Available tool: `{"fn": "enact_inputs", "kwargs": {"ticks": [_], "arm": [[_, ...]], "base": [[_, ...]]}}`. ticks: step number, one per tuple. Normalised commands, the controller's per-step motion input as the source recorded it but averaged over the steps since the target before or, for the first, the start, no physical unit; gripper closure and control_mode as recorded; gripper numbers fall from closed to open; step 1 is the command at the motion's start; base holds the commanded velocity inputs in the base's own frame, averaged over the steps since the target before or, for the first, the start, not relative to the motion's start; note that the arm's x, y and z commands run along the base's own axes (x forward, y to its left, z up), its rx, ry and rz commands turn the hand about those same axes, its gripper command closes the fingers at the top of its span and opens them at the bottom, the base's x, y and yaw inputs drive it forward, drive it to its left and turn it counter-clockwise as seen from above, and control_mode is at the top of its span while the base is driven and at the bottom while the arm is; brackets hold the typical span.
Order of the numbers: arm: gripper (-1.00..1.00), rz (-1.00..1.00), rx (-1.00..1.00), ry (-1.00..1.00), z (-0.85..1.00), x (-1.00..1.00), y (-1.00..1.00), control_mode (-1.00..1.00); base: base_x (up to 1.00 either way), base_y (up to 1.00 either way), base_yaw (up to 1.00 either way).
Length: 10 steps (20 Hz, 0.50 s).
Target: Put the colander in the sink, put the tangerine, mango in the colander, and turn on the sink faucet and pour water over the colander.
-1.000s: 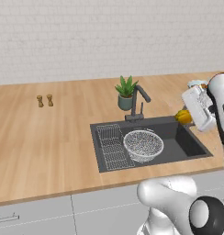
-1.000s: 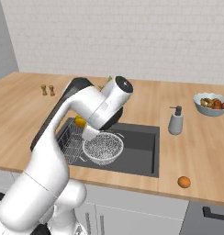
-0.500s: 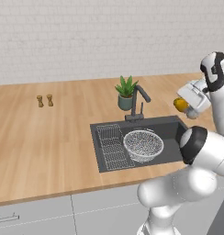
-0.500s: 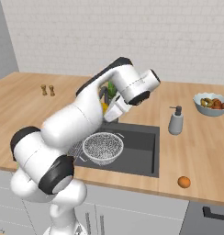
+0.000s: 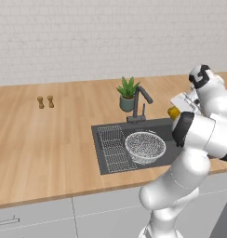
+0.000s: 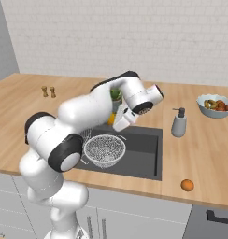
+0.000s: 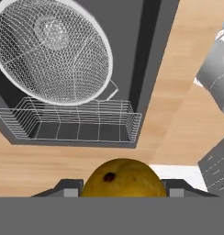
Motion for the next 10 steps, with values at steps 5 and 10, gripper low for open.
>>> {"fn": "enact_inputs", "kwargs": {"ticks": [5, 10], "arm": [[1.00, -0.06, 0.00, -0.14, -0.61, 0.10, 0.25, -1.00], [1.00, -0.09, 0.02, -0.03, -0.51, 0.22, 0.24, -1.00]], "base": [[0.00, 0.00, 0.00], [0.00, 0.00, 0.00]]}}
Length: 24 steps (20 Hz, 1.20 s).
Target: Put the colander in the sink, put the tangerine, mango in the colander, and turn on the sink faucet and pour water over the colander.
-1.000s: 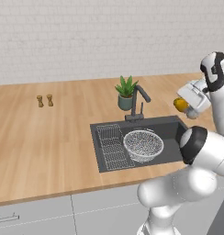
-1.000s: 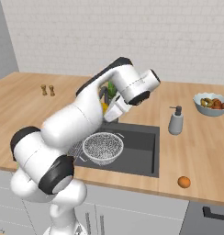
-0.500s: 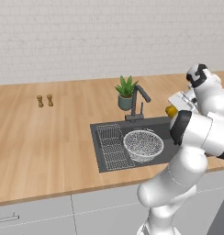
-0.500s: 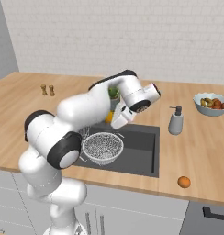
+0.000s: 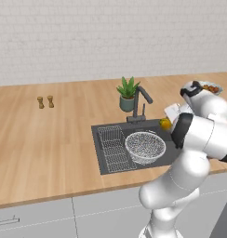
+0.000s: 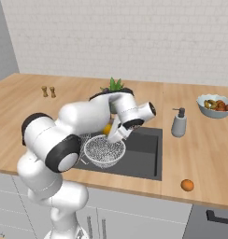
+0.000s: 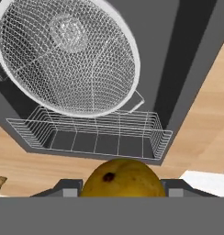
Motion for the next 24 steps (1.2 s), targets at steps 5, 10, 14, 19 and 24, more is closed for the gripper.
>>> {"fn": "enact_inputs", "kwargs": {"ticks": [5, 10, 14, 19, 24], "arm": [[1.00, 0.00, 0.24, 0.22, -0.13, 0.12, -0.31, -1.00], [1.00, 0.00, 0.18, 0.23, -0.36, 0.34, -0.11, -1.00], [1.00, 0.00, 0.09, 0.09, -0.60, 0.42, 0.00, -1.00], [1.00, 0.00, 0.00, -0.02, -0.61, 0.26, 0.00, -1.00], [1.00, 0.00, 0.00, -0.09, -0.45, 0.26, 0.08, -1.00]], "base": [[0.00, 0.00, 0.00], [0.00, 0.00, 0.00], [0.00, 0.00, 0.00], [0.00, 0.00, 0.00], [0.00, 0.00, 0.00]]}}
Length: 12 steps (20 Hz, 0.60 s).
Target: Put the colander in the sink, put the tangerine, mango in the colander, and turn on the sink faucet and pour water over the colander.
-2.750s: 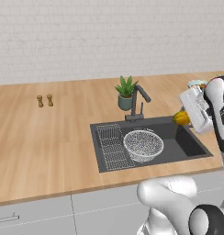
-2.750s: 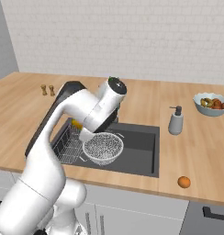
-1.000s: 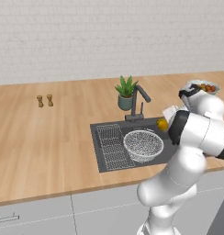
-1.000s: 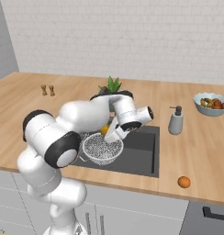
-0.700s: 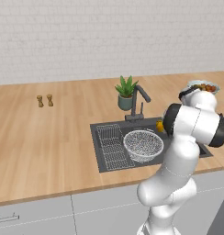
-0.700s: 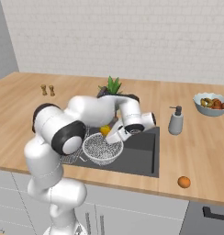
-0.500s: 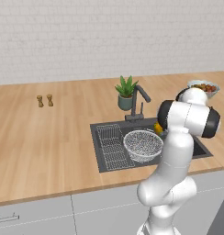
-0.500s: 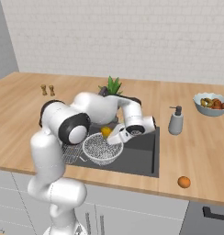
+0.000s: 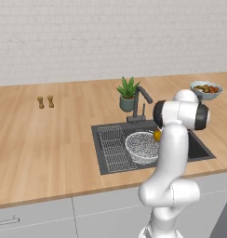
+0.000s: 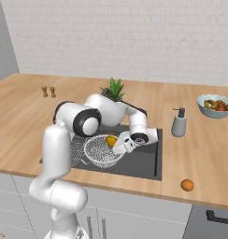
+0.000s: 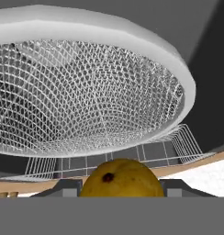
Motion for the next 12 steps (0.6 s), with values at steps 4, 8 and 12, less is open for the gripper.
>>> {"fn": "enact_inputs", "kwargs": {"ticks": [4, 8, 12], "arm": [[1.00, 0.00, 0.00, -0.11, -0.37, 0.42, 0.23, -1.00], [1.00, 0.00, -0.01, -0.06, -0.56, 0.30, 0.05, -1.00], [1.00, 0.00, -0.03, -0.08, -0.60, 0.14, 0.00, -1.00]], "base": [[0.00, 0.00, 0.00], [0.00, 0.00, 0.00], [0.00, 0.00, 0.00]]}}
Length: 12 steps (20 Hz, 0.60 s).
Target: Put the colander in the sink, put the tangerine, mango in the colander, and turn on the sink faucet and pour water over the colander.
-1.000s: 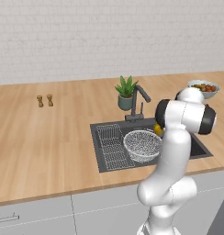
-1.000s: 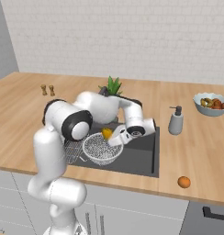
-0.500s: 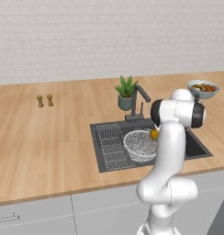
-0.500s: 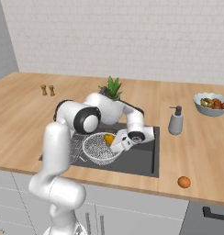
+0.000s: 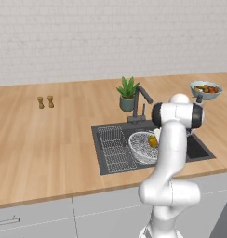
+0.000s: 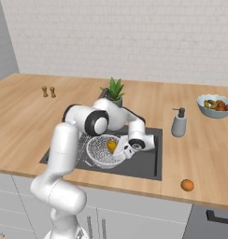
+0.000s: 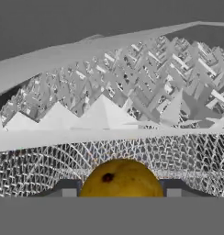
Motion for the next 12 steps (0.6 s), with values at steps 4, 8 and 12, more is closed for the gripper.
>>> {"fn": "enact_inputs", "kwargs": {"ticks": [4, 8, 12], "arm": [[1.00, -0.01, -0.03, -0.12, -0.40, 0.10, 0.00, -1.00], [-1.00, -0.03, -0.02, -0.20, -0.13, 0.01, 0.00, -1.00], [-1.00, -0.05, -0.01, -0.26, 0.00, 0.00, 0.00, -1.00]], "base": [[0.00, 0.00, 0.00], [0.00, 0.00, 0.00], [0.00, 0.00, 0.00]]}}
